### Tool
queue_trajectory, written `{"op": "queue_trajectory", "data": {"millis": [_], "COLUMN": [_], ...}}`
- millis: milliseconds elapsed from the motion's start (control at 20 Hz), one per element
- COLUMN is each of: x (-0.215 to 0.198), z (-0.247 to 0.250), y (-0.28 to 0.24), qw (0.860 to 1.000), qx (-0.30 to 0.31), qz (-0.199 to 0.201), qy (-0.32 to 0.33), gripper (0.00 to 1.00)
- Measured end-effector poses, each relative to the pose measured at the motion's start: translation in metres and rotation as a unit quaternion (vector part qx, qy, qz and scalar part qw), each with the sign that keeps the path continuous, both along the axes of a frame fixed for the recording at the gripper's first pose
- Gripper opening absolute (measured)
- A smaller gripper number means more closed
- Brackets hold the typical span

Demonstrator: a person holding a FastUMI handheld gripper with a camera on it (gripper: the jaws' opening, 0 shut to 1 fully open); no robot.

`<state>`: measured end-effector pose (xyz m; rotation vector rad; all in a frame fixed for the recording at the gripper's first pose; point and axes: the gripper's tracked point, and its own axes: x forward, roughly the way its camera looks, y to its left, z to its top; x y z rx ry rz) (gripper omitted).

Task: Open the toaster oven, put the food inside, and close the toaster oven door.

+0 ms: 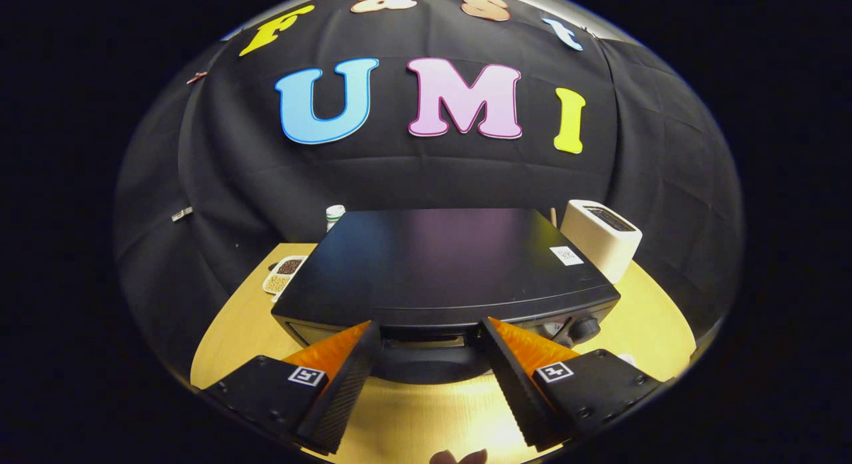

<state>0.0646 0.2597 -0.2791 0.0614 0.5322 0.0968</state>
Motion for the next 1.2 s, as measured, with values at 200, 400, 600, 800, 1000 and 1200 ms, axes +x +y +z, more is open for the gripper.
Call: {"op": "queue_trajectory", "data": {"millis": [200,400,600,800,1000,1200], "x": [-0.002,-0.016,-0.041,-0.068,-0.087,-0.104], "z": [-0.001,-0.002,-0.009,-0.024,-0.037,-0.052], "y": [0.001,0.001,-0.001,0.000,-0.001,-0.001], "qw": [1.000,1.000,1.000,1.000,0.999,0.997], "qx": [0.003,0.000,0.005,0.001,0.000,-0.004], "qz": [-0.002,-0.005,-0.007,0.000,0.002,0.004], "qy": [-0.005,-0.007,0.005,0.027,0.047,0.072], "gripper": [0.99,0.99,0.99,0.99,1.00,1.00]}}
